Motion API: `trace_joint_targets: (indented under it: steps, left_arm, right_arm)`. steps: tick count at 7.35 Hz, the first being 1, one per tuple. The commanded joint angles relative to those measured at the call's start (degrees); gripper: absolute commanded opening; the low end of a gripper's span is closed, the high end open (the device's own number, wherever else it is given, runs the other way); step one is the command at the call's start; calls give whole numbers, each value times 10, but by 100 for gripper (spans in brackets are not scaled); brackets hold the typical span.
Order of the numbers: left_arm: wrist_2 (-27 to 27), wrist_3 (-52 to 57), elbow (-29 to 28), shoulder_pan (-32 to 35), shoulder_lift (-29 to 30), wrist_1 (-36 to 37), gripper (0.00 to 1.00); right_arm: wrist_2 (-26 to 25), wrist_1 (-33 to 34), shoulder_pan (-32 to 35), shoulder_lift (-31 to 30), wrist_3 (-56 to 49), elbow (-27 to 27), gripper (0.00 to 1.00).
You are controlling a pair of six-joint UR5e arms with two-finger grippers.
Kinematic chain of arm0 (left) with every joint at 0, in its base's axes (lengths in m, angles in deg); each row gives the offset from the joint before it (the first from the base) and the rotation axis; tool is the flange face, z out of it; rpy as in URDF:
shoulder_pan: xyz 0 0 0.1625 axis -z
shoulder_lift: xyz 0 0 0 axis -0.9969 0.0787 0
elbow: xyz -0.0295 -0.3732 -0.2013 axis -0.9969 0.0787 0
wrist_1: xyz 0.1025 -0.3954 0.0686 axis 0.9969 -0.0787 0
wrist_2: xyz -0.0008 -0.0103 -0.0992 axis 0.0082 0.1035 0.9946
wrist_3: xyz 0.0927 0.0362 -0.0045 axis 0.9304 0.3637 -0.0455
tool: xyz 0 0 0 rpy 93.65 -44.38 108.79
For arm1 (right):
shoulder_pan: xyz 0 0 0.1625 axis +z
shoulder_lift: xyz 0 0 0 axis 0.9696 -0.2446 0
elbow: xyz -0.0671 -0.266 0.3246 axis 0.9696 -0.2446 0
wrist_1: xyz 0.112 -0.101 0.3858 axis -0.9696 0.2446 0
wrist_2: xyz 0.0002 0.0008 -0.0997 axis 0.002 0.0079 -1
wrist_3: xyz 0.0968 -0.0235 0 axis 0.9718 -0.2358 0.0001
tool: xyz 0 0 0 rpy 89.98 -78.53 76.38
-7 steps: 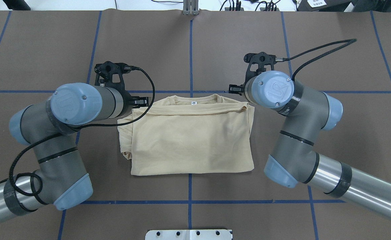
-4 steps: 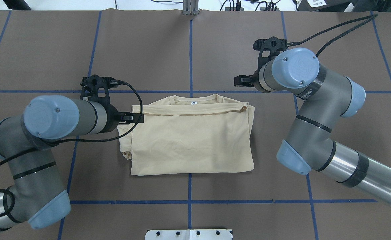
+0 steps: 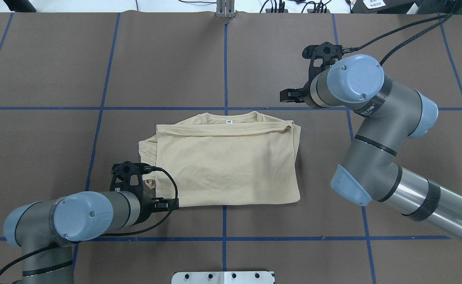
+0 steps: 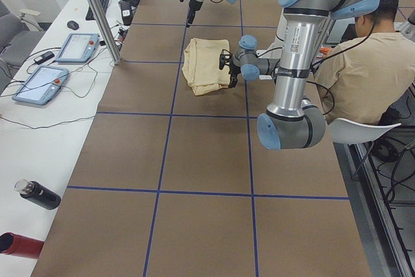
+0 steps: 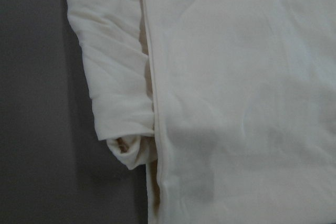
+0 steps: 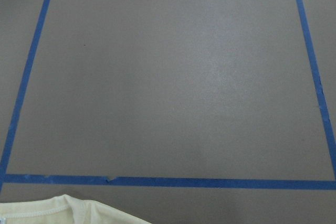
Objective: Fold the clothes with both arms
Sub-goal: 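Lower the left gripper to the folded shirt's near side and grasp it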
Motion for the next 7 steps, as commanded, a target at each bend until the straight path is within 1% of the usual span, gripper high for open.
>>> trace_joint_targets:
  steps: [1, 2, 4, 6, 7]
  left_arm:
    - [-2, -1, -3, -5, 0, -1, 78]
    - [-2, 1, -12, -5, 2, -1, 76]
    - [-2, 3, -12, -4, 4, -1, 74]
    - [-2, 5, -12, 1, 5, -1, 67]
    - [-3, 6, -12, 4, 5, -1, 67]
  right_arm:
    - [-1, 0, -1, -1, 1, 1, 100]
    - [-3, 0, -1, -2, 1, 1, 100]
    - [-3, 0, -1, -2, 1, 1, 100]
    - [-3, -1, -1, -2, 0, 0, 100]
    - [-3, -1, -1, -3, 1, 1, 100]
